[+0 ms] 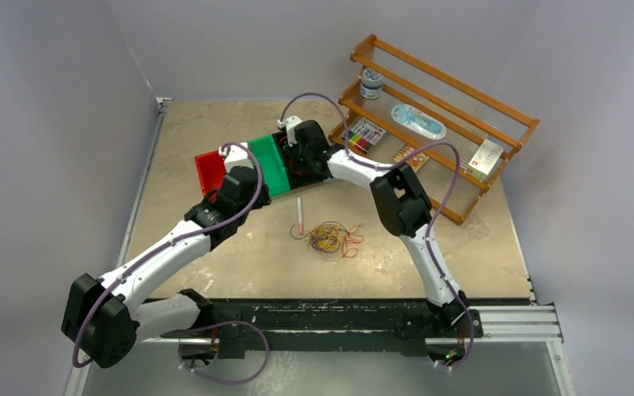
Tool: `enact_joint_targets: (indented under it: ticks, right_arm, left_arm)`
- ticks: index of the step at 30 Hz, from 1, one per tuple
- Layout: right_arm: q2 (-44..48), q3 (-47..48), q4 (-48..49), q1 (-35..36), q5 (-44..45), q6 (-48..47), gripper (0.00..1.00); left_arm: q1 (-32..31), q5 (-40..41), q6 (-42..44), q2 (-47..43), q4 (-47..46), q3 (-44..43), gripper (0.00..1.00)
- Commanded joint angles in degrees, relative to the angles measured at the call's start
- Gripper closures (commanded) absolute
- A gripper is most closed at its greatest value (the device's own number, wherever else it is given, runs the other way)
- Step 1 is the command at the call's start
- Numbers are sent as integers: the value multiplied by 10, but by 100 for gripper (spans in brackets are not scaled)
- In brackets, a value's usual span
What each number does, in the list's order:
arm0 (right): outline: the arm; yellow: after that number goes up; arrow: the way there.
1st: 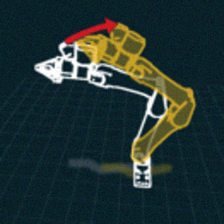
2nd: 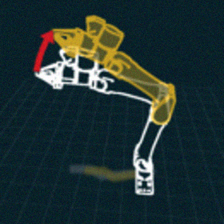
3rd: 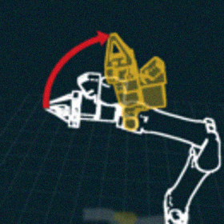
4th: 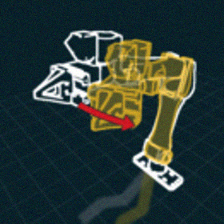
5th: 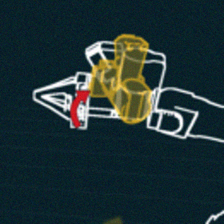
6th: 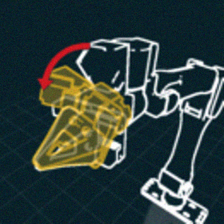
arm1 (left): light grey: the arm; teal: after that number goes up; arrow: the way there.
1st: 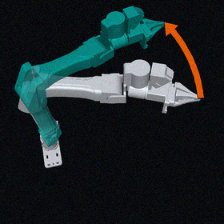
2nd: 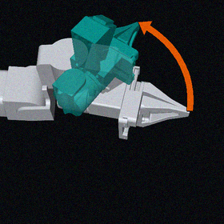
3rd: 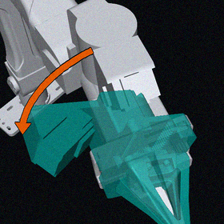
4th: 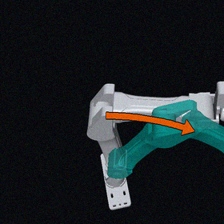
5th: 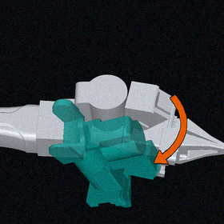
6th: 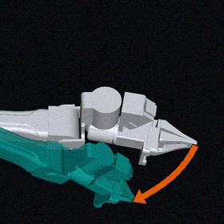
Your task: Untangle the cables
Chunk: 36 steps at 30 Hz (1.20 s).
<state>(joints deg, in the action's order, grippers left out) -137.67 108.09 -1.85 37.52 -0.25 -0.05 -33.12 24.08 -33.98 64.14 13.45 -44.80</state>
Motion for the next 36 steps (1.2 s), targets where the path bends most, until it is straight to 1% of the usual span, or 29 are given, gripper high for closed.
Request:
enact_joint_targets:
  ticks: [1,3,6,8,11,12,14,18,23,27,31,34,36]
  right_arm:
    - [36,-22,8,3,-2,-6,89]
    - [63,-38,25,2,-34,2,86]
    - [98,-46,40,2,-41,3,82]
    - [121,-50,45,1,-43,3,76]
    - [153,-63,51,1,-45,2,61]
    - [162,-67,52,2,-44,2,58]
    - [178,-77,51,1,-40,2,55]
    - [213,-109,56,1,-35,5,52]
    - [276,-191,97,-5,-34,39,51]
    - [352,-304,149,-22,-41,81,51]
    - [439,-416,186,-60,-62,133,51]
    - [520,-509,221,-94,-101,179,51]
    - [562,-564,220,-121,-123,196,51]
  left_arm:
    - [3,0,-12,1,-14,-5,60]
    - [3,0,-13,2,-14,-6,60]
    - [3,3,-12,1,-12,-8,60]
    - [3,6,-13,0,-11,-8,60]
    - [3,8,-15,-1,-11,-7,60]
    - [3,9,-16,-1,-11,-6,59]
    - [3,9,-16,-1,-11,-6,58]
    - [3,10,-16,-3,-11,-8,56]
    - [3,-5,-10,-3,-16,-12,54]
    - [3,-50,5,17,-36,-15,54]
    - [0,-119,16,54,-55,-28,54]
    - [-37,-151,31,75,-78,-36,54]
    - [-69,-160,45,88,-89,-44,54]
